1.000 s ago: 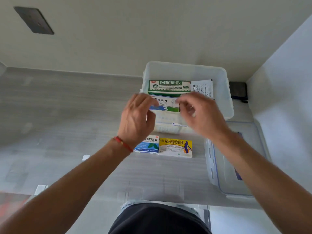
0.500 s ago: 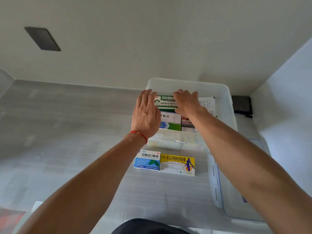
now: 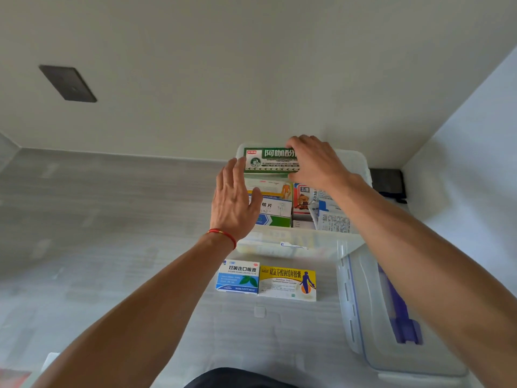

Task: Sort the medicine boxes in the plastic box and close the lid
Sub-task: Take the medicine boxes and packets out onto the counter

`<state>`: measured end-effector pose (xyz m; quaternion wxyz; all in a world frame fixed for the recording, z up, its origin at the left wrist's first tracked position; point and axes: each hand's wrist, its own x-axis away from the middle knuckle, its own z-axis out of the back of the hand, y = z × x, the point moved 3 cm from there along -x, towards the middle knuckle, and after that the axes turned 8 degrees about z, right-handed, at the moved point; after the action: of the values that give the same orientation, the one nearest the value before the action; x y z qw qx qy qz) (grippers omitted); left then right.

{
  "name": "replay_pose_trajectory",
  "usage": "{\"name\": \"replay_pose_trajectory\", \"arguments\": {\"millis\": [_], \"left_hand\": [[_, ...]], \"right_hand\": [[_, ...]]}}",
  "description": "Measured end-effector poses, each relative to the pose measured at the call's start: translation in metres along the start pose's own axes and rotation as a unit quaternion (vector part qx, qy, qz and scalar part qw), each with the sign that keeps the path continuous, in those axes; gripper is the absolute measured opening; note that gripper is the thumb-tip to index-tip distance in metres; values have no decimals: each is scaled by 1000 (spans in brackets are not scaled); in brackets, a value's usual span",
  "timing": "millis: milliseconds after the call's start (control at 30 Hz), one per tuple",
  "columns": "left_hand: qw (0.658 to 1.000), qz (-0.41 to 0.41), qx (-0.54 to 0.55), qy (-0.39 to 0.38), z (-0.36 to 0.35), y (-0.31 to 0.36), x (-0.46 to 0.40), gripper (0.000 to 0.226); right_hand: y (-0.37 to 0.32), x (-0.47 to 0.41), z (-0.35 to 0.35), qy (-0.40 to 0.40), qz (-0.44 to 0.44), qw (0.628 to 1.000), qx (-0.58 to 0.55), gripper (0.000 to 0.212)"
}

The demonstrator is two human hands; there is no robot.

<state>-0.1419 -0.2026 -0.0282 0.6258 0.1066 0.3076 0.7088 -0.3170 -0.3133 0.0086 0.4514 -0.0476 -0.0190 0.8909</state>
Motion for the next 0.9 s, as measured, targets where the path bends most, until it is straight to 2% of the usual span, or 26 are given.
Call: {"name": "replay_pose_trajectory", "arguments": {"millis": [100, 200, 300, 400, 500, 567, 667, 767, 900], "left_hand": [[1000, -6, 8, -6, 2, 1, 1, 66], [998, -5, 51, -29, 9, 7, 2, 73], [989, -10, 146, -34, 25, 7, 12, 79], [981, -45, 186, 28, 42, 3, 46, 58], [975, -42, 204, 75, 42, -4, 93, 48], [984, -23, 171, 34, 26, -15, 118, 46], [989, 30, 80, -117, -9, -41, 142, 49], [973, 51, -32, -222, -31, -66, 152, 53], [954, 44, -99, -279, -39, -82, 155, 62]], "right_hand": [[0, 18, 33, 47, 6, 999, 22, 67], [-2, 52, 60, 70, -11, 997, -42, 67], [-7, 103, 76, 47, -20, 989, -141, 69], [-17, 160, 80, 19, -14, 981, -191, 72], [-30, 209, 56, -65, -1, 976, -210, 73], [-34, 231, 22, -123, -1, 974, -192, 72], [-36, 245, -41, -166, -29, 973, -158, 76], [-42, 242, -92, -162, -62, 975, -140, 76], [-54, 230, -131, -137, -53, 980, -132, 73]]}}
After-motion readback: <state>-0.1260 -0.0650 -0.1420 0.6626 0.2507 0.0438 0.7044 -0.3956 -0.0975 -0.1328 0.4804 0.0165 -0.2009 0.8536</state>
